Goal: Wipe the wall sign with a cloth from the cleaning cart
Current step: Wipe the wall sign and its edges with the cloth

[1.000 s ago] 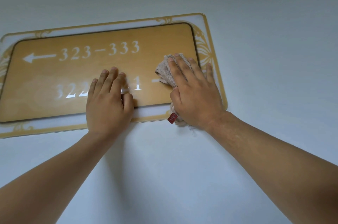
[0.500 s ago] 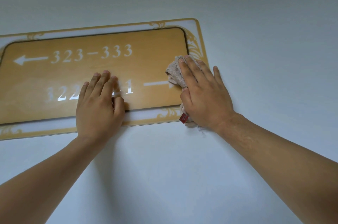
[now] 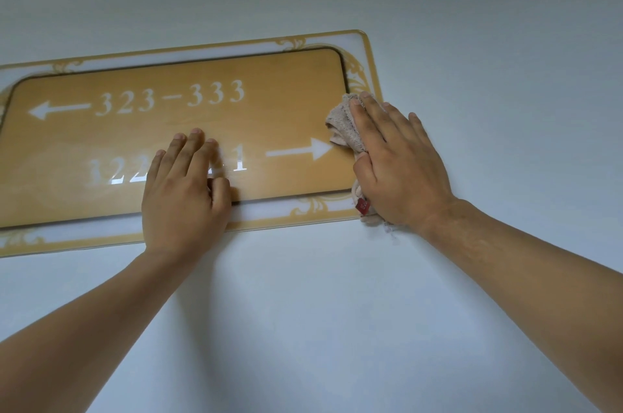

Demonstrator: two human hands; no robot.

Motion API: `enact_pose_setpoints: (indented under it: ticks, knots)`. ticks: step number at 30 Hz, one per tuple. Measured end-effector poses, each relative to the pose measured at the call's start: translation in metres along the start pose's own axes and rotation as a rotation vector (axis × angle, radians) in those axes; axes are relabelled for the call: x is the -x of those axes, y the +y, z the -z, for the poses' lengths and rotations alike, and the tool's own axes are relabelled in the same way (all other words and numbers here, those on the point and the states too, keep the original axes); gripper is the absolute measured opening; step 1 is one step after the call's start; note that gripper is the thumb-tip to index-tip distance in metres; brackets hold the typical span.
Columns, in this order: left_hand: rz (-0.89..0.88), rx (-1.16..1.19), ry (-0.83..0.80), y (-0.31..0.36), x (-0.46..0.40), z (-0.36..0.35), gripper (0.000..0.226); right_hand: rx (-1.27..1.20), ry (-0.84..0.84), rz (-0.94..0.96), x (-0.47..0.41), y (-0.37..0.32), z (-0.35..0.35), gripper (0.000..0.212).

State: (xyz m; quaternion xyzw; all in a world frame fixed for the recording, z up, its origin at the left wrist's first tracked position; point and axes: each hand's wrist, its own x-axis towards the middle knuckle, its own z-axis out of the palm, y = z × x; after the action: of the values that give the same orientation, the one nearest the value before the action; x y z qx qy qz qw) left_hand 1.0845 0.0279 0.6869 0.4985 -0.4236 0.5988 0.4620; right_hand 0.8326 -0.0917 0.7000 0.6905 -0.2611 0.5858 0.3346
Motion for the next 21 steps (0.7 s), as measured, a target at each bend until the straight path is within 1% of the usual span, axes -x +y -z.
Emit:
enact_pose_setpoints:
  ticks: [7, 12, 16, 18, 21]
  knots:
    - [-0.005, -0.008, 0.005, 0.000, -0.001, -0.001, 0.056, 0.030, -0.003, 0.000, -0.001, 0.005, 0.002, 0.069]
    - [-0.007, -0.023, 0.000, -0.002, -0.001, -0.001, 0.056, 0.080, -0.011, -0.086, -0.004, 0.027, 0.008, 0.071]
    - [-0.013, -0.030, -0.002, -0.002, -0.001, -0.001, 0.058, 0.112, -0.034, -0.116, -0.004, 0.036, 0.011, 0.071]
    - [-0.011, -0.029, -0.007, -0.002, -0.001, -0.001, 0.059, 0.107, -0.023, -0.137, -0.003, 0.035, 0.010, 0.070]
    - [-0.012, -0.025, -0.017, -0.001, -0.001, 0.000, 0.059, 0.129, 0.039, -0.164, -0.002, 0.033, 0.009, 0.064]
